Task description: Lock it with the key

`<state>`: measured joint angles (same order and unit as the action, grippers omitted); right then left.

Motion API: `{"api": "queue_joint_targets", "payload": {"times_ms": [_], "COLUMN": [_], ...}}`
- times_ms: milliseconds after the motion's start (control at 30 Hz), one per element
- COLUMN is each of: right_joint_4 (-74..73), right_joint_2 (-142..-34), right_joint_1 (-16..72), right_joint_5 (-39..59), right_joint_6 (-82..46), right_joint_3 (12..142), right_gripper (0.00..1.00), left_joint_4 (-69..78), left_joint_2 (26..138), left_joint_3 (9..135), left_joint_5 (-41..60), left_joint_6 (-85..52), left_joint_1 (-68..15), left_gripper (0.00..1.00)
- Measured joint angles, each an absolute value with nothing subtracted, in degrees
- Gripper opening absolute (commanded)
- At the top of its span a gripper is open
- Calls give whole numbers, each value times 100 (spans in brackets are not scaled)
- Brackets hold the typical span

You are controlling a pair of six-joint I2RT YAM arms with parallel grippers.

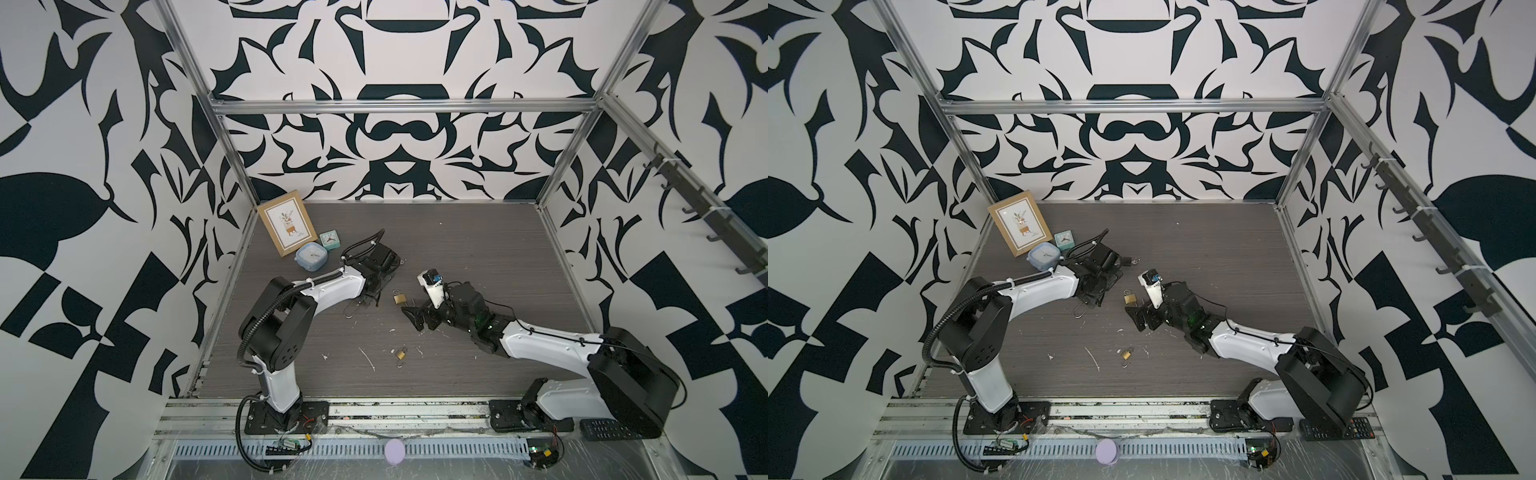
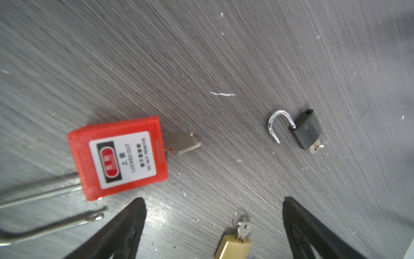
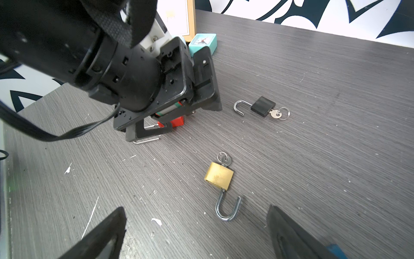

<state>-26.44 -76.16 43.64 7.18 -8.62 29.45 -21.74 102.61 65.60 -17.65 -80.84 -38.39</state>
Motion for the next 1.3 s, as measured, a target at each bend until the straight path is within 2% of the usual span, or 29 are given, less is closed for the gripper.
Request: {"api": "queue_joint_targets", "payload": {"times_ms": [467,1100,1300], "right_joint_4": [-2637,-2628,-2569], "right_joint_2": [-7647,-7697,-7697], "right_joint_1": [4364,4366,4364], "right_joint_5": [725,821,834], "right_joint_6": [-860,-860,-860], "right_joint_3": [2961,2993,3009], "right_gripper": [99,99,99], "left_joint_4": [-2220,-2593,-2685], "left_joint_2": [10261,10541,10798], "left_joint_3": [6348,6648,6925], "left_joint_5": [-2176,-2412,-2272], "left_joint_6": [-7988,-6980,-6842], "left_joint_1": [-3745,-3157,-3085], "left_gripper": [99,100,91]}}
